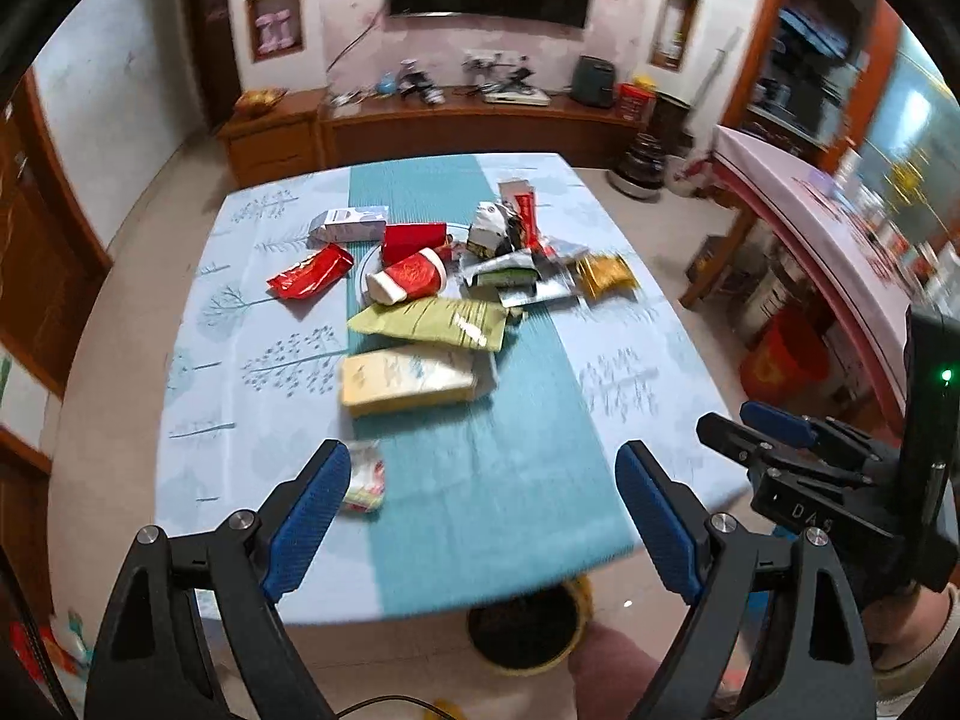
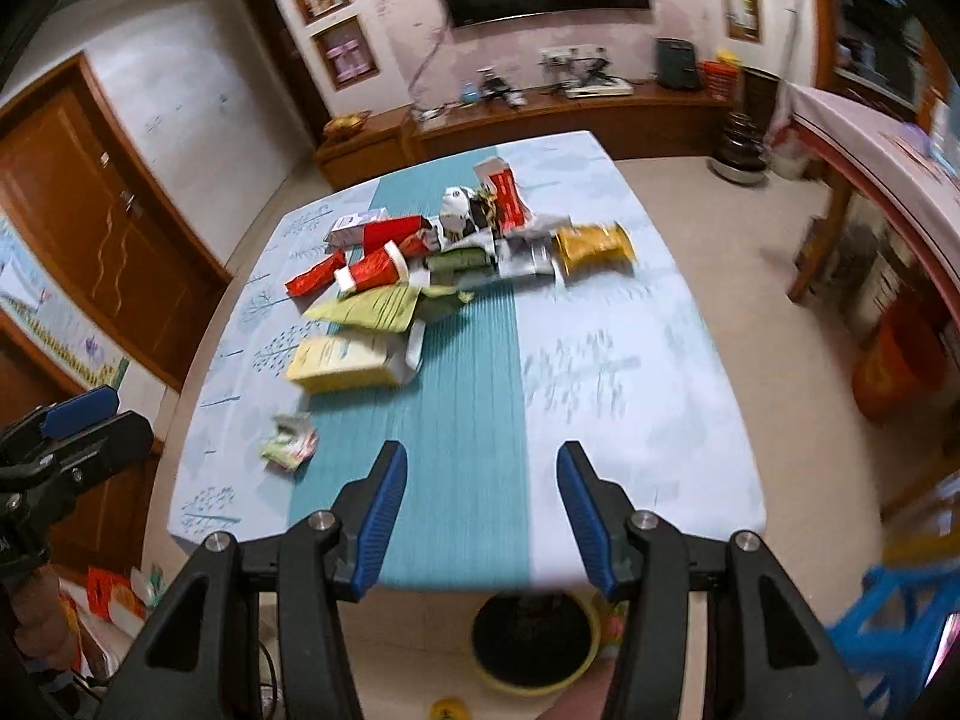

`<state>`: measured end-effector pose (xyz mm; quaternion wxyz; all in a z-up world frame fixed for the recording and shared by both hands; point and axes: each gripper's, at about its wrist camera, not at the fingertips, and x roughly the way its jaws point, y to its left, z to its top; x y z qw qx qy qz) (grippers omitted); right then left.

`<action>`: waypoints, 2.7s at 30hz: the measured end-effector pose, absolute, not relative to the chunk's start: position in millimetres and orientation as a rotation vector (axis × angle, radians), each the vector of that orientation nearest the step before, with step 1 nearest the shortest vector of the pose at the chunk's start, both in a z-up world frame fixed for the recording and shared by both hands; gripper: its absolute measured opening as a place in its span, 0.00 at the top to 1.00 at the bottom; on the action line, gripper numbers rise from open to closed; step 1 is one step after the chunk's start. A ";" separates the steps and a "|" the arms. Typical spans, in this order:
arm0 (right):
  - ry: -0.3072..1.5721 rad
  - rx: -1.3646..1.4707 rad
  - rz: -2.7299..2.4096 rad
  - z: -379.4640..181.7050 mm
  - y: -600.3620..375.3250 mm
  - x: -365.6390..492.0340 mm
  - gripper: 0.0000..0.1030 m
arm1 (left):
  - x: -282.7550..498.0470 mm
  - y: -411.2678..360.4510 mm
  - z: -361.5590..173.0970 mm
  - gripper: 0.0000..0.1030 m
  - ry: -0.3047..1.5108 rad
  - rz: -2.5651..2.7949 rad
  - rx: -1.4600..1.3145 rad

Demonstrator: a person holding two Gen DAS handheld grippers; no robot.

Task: Collect trash
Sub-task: 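Grasp the yellow snack bag with the right gripper while the left grasps the red-white toothpaste box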

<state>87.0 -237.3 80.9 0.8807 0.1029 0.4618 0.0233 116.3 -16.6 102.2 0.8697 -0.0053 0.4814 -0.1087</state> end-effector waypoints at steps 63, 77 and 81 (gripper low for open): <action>1.110 0.077 0.470 -49.5 -380.8 376.5 0.88 | 433.0 -147.9 -82.6 0.52 1.360 0.065 -0.701; 1.110 0.091 0.492 -46.4 -375.1 368.6 0.89 | 434.4 -149.9 -69.6 0.89 1.348 0.109 -0.589; 1.112 0.108 0.489 -39.4 -373.9 359.8 0.89 | 420.0 -151.2 -48.3 0.89 1.335 0.076 -0.521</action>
